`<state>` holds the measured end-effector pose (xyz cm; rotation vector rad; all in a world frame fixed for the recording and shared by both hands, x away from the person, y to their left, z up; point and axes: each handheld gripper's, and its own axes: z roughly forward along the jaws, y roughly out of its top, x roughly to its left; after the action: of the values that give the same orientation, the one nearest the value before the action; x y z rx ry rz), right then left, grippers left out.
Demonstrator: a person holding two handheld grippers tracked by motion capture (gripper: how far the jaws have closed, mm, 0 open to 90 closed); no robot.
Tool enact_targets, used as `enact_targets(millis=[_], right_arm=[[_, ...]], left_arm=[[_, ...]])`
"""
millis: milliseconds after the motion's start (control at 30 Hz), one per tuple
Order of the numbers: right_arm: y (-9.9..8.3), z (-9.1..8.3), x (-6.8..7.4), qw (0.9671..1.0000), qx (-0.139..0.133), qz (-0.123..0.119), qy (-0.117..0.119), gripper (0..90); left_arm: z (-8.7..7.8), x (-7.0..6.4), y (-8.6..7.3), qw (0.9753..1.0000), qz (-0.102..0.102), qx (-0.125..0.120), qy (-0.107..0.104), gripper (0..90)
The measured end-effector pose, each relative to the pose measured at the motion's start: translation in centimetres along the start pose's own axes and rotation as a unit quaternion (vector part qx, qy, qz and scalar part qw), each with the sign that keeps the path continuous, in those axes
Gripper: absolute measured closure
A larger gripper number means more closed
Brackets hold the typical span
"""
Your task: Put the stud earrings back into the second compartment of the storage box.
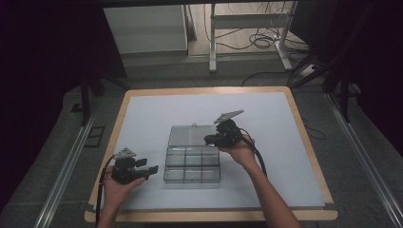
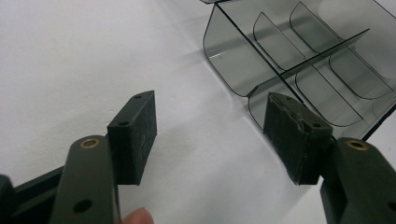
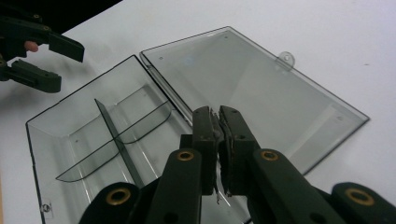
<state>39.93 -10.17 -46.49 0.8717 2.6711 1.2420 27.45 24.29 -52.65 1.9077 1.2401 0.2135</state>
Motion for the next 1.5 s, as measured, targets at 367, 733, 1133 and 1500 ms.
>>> enact_targets(millis=[367, 733, 1133, 1500], right_arm=[[0.0, 1.1, 0.8, 0.9999, 0.006, -0.004, 0.014, 84.1], [-0.1, 2.0, 1.6, 0.9995, 0.015, -0.011, 0.025, 84.1], [-0.3, 2.9, 2.1, 0.9991, 0.025, -0.015, 0.031, 84.0], [-0.5, 4.1, 2.6, 0.9984, 0.041, -0.018, 0.036, 84.0]], left_arm=[[-0.1, 0.1, 0.0, 1.0, -0.001, 0.0, 0.0, 35.6], [0.0, 0.0, 0.0, 1.0, 0.0, 0.001, 0.0, 35.6], [0.1, -0.1, 0.0, 1.0, 0.002, 0.002, 0.0, 35.5], [0.2, -0.1, 0.0, 1.0, 0.002, 0.003, 0.0, 35.4]])
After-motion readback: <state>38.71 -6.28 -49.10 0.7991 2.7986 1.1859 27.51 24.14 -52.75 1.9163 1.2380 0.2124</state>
